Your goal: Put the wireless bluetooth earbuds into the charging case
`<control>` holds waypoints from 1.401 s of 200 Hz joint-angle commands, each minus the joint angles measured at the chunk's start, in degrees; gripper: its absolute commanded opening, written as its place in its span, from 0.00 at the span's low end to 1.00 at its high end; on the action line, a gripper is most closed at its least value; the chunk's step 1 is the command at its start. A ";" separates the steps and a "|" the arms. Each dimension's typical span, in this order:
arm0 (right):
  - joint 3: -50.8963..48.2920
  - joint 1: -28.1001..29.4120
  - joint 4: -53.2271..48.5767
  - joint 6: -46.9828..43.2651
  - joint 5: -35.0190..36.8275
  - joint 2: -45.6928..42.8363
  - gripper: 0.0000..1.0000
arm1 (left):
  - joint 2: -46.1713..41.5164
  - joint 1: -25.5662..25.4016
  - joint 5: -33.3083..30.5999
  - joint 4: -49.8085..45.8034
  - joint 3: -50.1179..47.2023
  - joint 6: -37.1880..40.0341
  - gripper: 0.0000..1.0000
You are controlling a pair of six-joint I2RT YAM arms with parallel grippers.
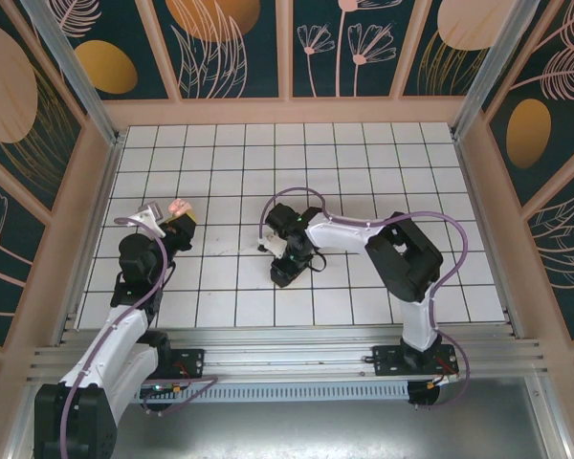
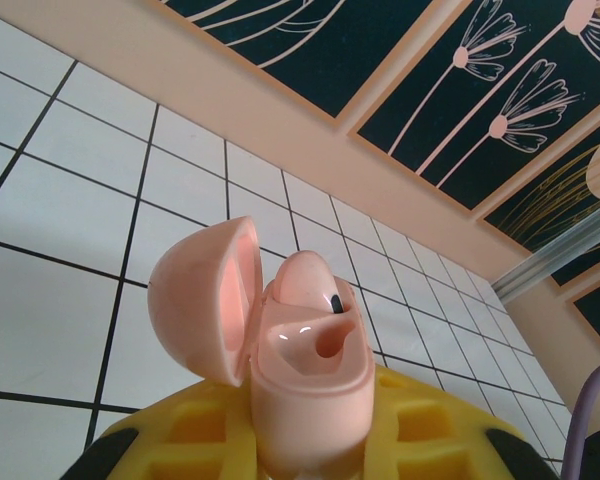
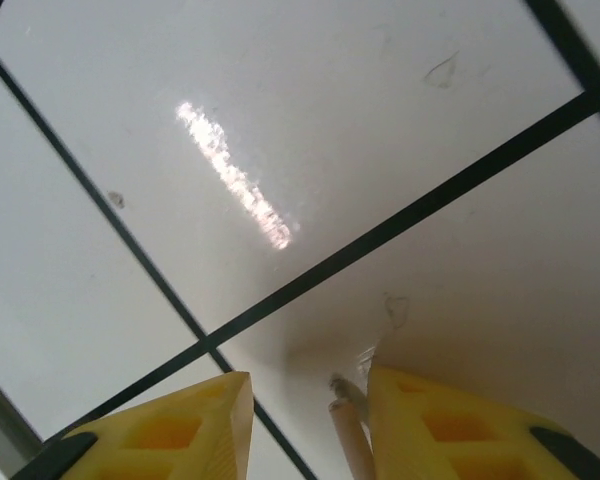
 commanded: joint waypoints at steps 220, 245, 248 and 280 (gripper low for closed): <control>-15.26 1.29 6.84 74.98 7.11 -21.54 0.36 | 1.64 0.41 8.51 13.10 -4.69 4.88 0.06; -14.37 1.44 5.01 76.44 6.85 -18.50 0.37 | 2.14 0.40 7.46 12.59 -4.89 5.60 0.06; -14.36 1.44 5.05 76.59 6.77 -18.15 0.37 | 2.22 0.40 7.44 12.61 -4.91 5.62 0.06; -13.36 1.27 5.58 76.17 5.30 -14.53 0.38 | 2.27 0.39 6.72 12.22 -4.96 6.25 0.07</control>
